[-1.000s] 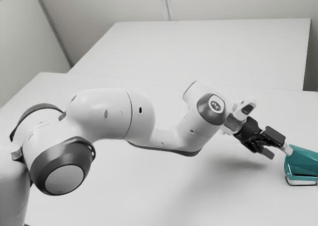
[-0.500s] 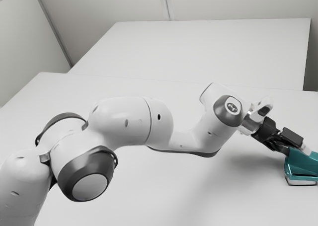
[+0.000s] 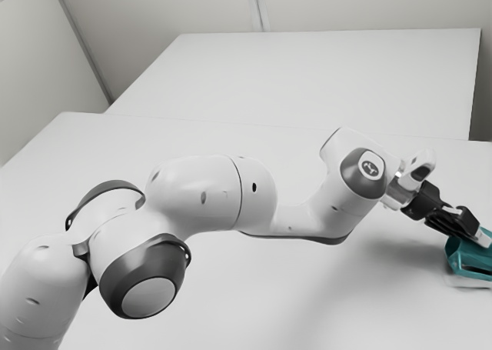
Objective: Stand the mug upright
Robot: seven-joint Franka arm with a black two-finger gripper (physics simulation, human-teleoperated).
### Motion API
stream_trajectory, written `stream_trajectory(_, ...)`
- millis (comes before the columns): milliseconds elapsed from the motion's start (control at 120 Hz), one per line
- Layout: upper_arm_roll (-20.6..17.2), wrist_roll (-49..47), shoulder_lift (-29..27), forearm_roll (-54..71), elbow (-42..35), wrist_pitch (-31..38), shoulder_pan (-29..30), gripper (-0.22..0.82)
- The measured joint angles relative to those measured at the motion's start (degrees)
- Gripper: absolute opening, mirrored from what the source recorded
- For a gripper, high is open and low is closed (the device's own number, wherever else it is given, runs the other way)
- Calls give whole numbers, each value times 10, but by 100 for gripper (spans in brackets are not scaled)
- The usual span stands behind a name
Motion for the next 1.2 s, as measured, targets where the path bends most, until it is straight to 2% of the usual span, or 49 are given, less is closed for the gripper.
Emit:
stream_trajectory(167, 1, -1, 0, 1, 3, 1, -4, -13)
stream_trajectory(450, 6, -7, -8, 15, 2, 4, -7, -15)
stream_trajectory(600, 6, -17, -69, 56, -23, 4, -1, -15)
stream_trajectory(875, 9, -38, -157, 156, -107, 2, 78, -16)
stream_trajectory(1200, 36, -59, -218, 233, -180, 4, 172, -18)
